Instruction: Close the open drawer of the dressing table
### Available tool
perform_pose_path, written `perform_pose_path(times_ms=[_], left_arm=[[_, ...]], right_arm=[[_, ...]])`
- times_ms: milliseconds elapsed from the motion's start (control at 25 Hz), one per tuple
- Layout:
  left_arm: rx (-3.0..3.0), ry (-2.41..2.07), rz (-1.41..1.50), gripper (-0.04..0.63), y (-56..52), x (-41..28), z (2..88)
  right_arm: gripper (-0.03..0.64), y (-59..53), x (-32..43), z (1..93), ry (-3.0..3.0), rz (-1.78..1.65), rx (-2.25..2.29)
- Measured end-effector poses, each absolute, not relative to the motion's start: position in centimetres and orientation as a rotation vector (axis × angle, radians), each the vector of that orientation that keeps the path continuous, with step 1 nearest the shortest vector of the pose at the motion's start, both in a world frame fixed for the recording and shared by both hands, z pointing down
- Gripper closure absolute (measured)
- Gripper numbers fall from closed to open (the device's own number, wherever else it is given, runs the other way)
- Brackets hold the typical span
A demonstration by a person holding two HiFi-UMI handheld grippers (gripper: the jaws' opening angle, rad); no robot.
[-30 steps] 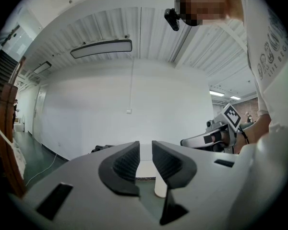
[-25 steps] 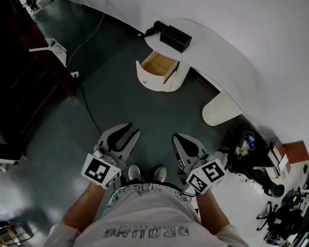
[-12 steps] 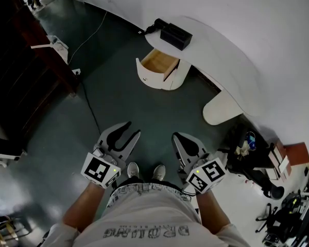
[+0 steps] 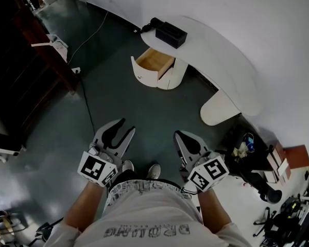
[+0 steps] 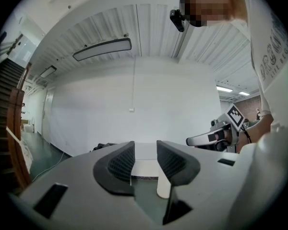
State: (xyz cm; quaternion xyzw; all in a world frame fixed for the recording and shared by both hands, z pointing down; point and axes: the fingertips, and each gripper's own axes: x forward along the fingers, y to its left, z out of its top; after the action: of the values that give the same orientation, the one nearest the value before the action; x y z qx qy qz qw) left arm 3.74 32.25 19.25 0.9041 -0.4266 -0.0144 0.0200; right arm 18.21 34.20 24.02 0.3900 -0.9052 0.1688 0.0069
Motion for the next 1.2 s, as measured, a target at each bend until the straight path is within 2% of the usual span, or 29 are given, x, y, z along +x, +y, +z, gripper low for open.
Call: perform_pose_path(times_ms=[480,1200], left_arm=[[2.803,-1.383,-0.027,0.437,30.5,5.5,18.6],[2.796,-1.354,-0.056,0.439,22.4,5.7,20.1]], right_arm=[[0.609,32.8,21.9,24.9,-2.839,0.554,1.237],[0.609,25.0,21.5,26.1,-2.803,0.561,1.238]])
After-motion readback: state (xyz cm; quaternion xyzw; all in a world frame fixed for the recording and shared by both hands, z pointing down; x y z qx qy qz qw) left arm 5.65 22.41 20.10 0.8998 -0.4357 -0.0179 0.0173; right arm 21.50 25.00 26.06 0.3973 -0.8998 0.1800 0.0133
